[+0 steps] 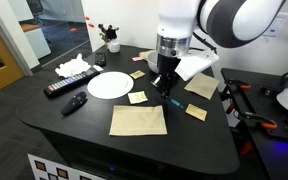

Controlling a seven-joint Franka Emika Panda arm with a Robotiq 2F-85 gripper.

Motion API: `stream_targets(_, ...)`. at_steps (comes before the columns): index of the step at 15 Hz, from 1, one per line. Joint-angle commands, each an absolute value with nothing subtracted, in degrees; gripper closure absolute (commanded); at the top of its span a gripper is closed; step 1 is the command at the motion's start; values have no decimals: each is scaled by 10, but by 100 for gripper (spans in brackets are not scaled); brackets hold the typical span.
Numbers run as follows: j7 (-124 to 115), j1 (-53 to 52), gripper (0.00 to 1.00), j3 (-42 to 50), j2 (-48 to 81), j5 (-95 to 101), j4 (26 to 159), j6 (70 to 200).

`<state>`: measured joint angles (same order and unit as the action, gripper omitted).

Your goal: Remove the green pen from the grey bowl

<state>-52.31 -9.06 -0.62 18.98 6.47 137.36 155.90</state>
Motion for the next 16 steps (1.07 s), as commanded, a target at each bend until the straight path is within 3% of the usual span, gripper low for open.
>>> stream_targets(1, -555, -129, 58, 27, 167, 74, 1393, 1588)
stream_targets(9, -663, -170, 0, 60, 54, 167, 1446, 1565)
stream_targets(16, -671, -120, 0, -10, -74, 185, 1509, 1520)
